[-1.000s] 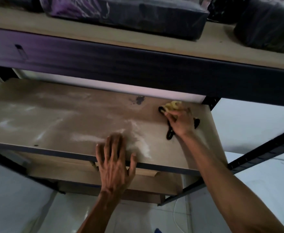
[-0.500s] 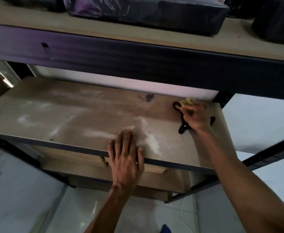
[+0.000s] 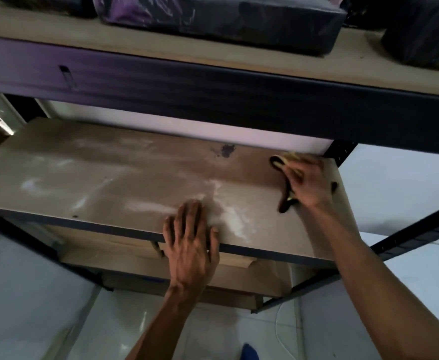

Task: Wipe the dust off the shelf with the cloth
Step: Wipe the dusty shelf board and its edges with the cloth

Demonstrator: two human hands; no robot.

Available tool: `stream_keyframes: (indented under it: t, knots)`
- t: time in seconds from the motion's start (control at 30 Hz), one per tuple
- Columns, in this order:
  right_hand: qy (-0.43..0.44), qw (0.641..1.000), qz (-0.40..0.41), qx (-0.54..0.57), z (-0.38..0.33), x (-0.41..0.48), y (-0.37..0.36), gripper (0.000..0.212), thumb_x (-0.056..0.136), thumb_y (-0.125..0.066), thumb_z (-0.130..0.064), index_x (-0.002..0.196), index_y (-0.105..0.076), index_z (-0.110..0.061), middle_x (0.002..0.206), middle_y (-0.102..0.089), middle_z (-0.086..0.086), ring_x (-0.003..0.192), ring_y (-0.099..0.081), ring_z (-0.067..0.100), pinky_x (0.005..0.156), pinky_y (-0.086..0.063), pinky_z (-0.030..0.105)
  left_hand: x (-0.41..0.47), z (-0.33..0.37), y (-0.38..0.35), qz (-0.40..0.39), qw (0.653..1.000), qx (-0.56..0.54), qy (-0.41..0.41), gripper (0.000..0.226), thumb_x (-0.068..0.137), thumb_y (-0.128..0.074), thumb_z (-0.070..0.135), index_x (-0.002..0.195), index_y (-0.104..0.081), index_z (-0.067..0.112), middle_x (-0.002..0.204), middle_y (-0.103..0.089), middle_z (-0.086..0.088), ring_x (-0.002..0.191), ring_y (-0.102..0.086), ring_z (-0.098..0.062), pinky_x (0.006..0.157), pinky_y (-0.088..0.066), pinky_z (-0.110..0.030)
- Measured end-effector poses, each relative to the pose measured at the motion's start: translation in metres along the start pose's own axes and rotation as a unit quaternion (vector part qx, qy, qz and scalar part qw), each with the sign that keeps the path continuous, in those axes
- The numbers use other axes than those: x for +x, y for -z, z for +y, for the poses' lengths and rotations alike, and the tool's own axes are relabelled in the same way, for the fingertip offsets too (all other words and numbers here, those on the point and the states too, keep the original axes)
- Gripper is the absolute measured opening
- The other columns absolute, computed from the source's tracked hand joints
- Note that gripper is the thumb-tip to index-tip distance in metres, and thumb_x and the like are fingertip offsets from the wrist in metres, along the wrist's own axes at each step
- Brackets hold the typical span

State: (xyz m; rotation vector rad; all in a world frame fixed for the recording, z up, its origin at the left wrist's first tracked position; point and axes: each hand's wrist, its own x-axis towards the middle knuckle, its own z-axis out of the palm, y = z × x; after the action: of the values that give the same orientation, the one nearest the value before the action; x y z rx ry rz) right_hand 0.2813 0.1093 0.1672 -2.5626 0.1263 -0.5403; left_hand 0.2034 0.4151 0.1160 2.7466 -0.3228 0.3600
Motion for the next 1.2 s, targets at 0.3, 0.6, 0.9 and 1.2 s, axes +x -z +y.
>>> stream_keyframes:
  t: [0.3,0.6,0.9,1.2]
  knots:
    - [0.11,0.984,-0.13,-0.06,-0.06,-0.051,-0.041,0.04,0.093,-0.047,-0.054,0.124,-0.065,-0.036,0.143,-0.051,-0.005,0.118,-0.053,0.021,0.101,-0.046,0.041,0.0,0.001,-0.006,0.035,0.999,-0.006,-0.004,0.063,0.103,-0.024,0.051,0.148,-0.049,0.014,0.155,-0.046,-0.01,0.145,-0.038,-0.03,0.115,-0.029,-0.056]
    - [-0.025,0.991,0.01,-0.129,0.005,-0.016,0.013,0.028,0.096,-0.052,-0.036,0.119,-0.068,-0.03,0.128,-0.061,-0.001,0.114,-0.054,0.02,0.102,-0.04,0.024,0.002,0.0,-0.005,0.023,1.0,-0.005,0.001,0.067,0.103,-0.02,0.054,0.15,-0.046,0.015,0.154,-0.046,-0.011,0.143,-0.04,-0.031,0.115,-0.03,-0.056]
    - [0.081,0.99,-0.108,-0.052,-0.083,-0.054,-0.044,0.033,0.096,-0.055,-0.04,0.127,-0.063,-0.034,0.141,-0.048,-0.002,0.116,-0.052,0.023,0.097,-0.047,0.037,-0.001,-0.003,-0.009,0.03,1.0,0.003,-0.004,0.061,0.102,-0.033,0.048,0.151,-0.045,0.015,0.156,-0.044,-0.011,0.145,-0.037,-0.03,0.114,-0.03,-0.058]
    - [-0.122,0.977,0.048,-0.168,0.008,0.046,-0.02,0.042,0.088,-0.036,-0.044,0.115,-0.067,-0.033,0.123,-0.066,0.002,0.118,-0.052,0.032,0.101,-0.034,0.044,0.002,-0.002,0.002,0.011,1.0,0.001,-0.004,0.063,0.1,-0.032,0.053,0.149,-0.047,0.016,0.153,-0.046,-0.009,0.143,-0.039,-0.028,0.117,-0.028,-0.054]
